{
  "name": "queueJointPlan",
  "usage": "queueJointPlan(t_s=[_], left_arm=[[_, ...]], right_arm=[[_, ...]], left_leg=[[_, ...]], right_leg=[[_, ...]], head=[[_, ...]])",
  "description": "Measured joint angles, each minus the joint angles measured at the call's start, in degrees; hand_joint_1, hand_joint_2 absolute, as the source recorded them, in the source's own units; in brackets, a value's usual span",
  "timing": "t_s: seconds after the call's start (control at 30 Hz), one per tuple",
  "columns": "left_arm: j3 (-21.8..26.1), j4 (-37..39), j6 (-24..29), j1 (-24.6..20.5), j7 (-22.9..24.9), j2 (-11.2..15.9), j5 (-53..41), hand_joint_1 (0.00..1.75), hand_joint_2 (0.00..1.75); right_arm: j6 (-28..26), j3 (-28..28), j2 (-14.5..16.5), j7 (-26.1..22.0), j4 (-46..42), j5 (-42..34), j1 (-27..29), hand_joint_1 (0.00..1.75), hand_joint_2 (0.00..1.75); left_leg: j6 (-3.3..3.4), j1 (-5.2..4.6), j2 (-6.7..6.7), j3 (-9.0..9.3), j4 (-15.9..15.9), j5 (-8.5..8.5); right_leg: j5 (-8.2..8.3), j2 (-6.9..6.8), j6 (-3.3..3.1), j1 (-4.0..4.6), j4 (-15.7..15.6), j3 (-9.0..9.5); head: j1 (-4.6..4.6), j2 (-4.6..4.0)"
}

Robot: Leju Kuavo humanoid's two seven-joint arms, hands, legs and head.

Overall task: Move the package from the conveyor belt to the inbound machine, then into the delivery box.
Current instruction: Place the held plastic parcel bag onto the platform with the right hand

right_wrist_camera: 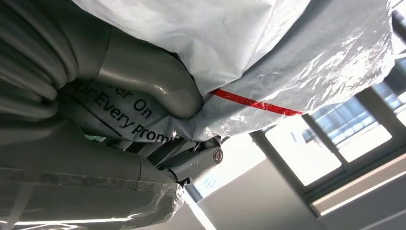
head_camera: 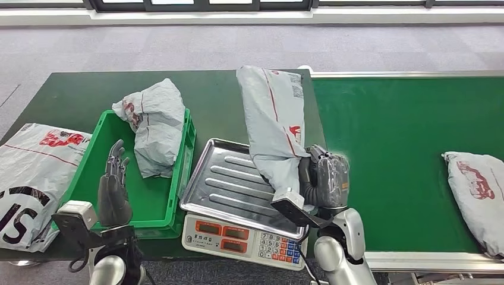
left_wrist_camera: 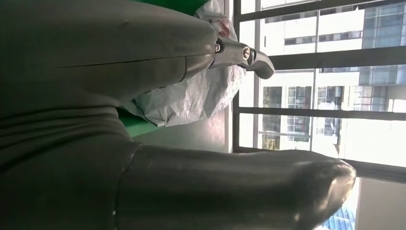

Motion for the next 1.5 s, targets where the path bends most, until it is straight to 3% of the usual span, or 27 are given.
queueJointPlan(t_s=[0.23,0.43,0.57,0.8,1.27,1.5], left_arm=[[-0.6,1.6,0.8,-0.9,-0.1,0.2,0.8,0.0,0.0],[-0.6,1.7,1.6,0.0,-0.5,0.4,1.0,0.0,0.0],[-0.6,1.5,1.7,0.5,-0.7,0.5,1.0,0.0,0.0],[-0.6,0.9,1.9,1.1,-0.5,0.5,0.7,0.0,0.0],[-0.6,-0.8,2.0,2.3,-0.1,0.5,0.0,0.0,0.0],[-0.6,-2.1,3.1,3.4,0.1,0.7,-2.2,0.0,0.0]], right_arm=[[2.2,3.3,2.0,-0.2,2.4,-0.3,-0.6,1.75,1.75],[3.9,5.0,2.8,2.7,5.3,1.7,-2.3,1.72,1.75],[4.3,5.3,3.0,3.4,6.3,2.0,-2.9,0.0,1.75],[5.5,5.4,3.0,8.2,7.6,4.5,-3.5,0.0,1.75],[6.1,5.3,3.0,8.6,8.6,3.6,-3.5,0.0,1.75],[10.0,5.3,2.8,10.9,4.3,2.8,-1.8,0.0,1.75]], left_leg=[[-0.01,-0.01,0.0,-0.12,0.0,-0.05],[-0.01,0.0,0.0,-0.14,0.0,-0.05],[-0.01,0.0,-0.01,-0.14,0.0,-0.05],[-0.01,-0.01,-0.01,-0.14,0.0,-0.05],[-0.01,0.0,0.0,-0.14,0.0,-0.05],[-0.02,-0.01,-0.01,-0.14,0.0,-0.06]], right_leg=[[-0.01,0.0,0.0,-0.01,0.0,-0.11],[-0.01,-0.02,0.0,-0.01,0.0,-0.13],[-0.01,-0.03,-0.01,0.0,0.0,-0.13],[-0.01,-0.03,-0.01,-0.01,0.0,-0.14],[-0.01,-0.03,-0.01,0.0,0.0,-0.15],[-0.02,-0.02,-0.01,-0.01,0.0,-0.18]], head=[[0.0,0.0],[0.0,0.0],[0.0,0.0],[0.0,0.0],[0.0,0.0],[0.0,0.0]])
